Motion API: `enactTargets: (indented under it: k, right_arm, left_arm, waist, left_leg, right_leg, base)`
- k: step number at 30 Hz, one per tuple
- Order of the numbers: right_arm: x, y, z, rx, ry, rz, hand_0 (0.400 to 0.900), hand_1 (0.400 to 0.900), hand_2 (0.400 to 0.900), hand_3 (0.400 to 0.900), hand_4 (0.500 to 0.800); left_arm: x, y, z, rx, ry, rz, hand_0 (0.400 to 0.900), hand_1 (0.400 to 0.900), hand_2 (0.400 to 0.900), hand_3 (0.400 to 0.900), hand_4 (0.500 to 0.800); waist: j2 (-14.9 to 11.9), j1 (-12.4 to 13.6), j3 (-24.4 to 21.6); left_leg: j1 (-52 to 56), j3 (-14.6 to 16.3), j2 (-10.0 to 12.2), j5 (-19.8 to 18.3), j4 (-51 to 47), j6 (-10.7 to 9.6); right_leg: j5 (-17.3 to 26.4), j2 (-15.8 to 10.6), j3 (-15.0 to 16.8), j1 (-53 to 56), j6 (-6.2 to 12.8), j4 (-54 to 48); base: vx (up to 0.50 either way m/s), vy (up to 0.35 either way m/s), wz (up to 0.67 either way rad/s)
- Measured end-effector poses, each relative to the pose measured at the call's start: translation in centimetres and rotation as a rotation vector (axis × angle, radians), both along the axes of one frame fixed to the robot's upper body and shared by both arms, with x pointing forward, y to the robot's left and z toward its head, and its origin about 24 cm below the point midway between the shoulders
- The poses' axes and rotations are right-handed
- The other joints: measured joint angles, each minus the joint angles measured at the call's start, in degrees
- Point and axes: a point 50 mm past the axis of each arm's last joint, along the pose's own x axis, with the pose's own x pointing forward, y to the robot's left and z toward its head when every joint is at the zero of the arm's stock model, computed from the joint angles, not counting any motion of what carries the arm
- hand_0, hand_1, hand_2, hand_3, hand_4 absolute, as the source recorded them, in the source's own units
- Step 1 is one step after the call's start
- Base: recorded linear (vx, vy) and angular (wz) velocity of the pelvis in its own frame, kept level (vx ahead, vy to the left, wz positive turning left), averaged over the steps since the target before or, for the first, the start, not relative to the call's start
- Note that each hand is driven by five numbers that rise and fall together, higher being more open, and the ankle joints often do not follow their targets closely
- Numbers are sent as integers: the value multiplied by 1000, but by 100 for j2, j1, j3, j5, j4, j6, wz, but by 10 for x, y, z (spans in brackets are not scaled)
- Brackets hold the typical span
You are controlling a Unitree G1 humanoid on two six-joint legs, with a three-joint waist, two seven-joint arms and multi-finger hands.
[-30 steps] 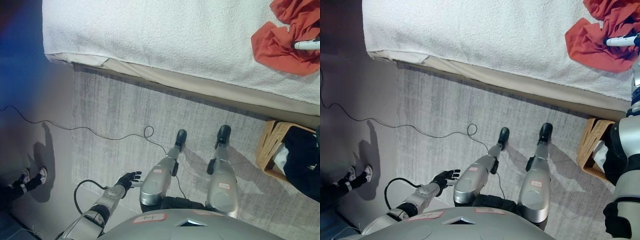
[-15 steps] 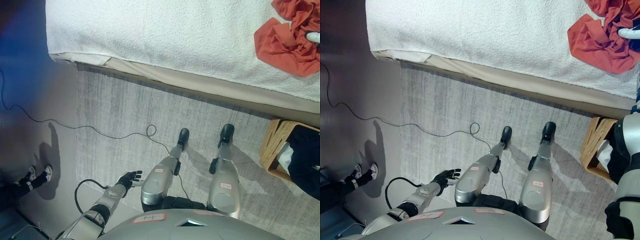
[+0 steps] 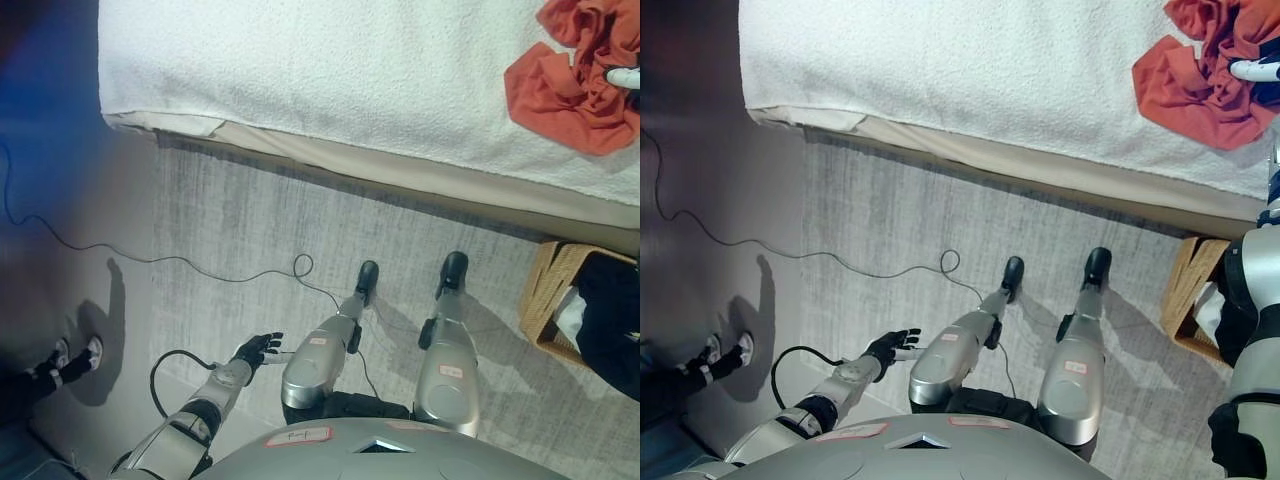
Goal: Put the clothes on the bed into the basket.
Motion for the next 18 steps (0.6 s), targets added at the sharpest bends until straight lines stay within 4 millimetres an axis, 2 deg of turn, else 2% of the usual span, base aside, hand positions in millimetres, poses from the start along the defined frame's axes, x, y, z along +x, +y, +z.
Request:
enactTargets:
  k: [2,4,7,9,11,18]
  right_arm:
    - [3,4,-1,6,3,17,400,400,400,400,500]
    - [6,10,-4,14,12,39,400,400,400,400,500]
    - [9,14,-6,23,25,53,400,400,400,400,500]
    - [11,17,-8,25,35,69,400,400,400,400,500]
    - [13,20,-10,29,52,89,400,400,400,400,500]
    - [3,11,-37,1,157,80,400,400,400,400,500]
  left_arm:
    - [6,1,2,7,-9,4,900,900,900,900,800]
    - [10,3,3,12,-16,14,900,900,900,900,800]
    - [13,6,4,12,-22,40,900,900,900,900,800]
    - [10,10,3,18,-8,62,900,900,900,900,800]
    - [5,18,1,35,22,97,900,900,900,900,800]
    - [-16,38,-3,88,102,146,900,900,900,900,800]
  waist:
    - [-127,-83,32]
    - [-303,-90,68]
    - [-497,-146,26]
    - [-648,-265,-11]
    - [-922,-248,-147]
    - [-1514,-492,-797]
  left_leg:
    - [49,47,-4,-3,17,2]
    - [169,206,-12,-5,20,5]
    - [384,408,-14,-79,4,117]
    - [570,527,-13,-178,-2,255]
    - [772,815,-8,-273,-32,357]
    - [1254,1262,1,-510,-34,466]
  right_leg:
    - [0,4,45,26,0,26]
    - [3,12,221,45,1,70]
    - [1,35,421,133,4,109]
    - [15,93,546,247,23,108]
    - [39,117,813,300,57,105]
    - [110,235,1210,634,68,-36]
  base:
    - [35,30,-47]
    - [42,32,-46]
    - [50,38,-49]
    - [54,46,-56]
    - [55,39,-46]
    - [38,55,-41]
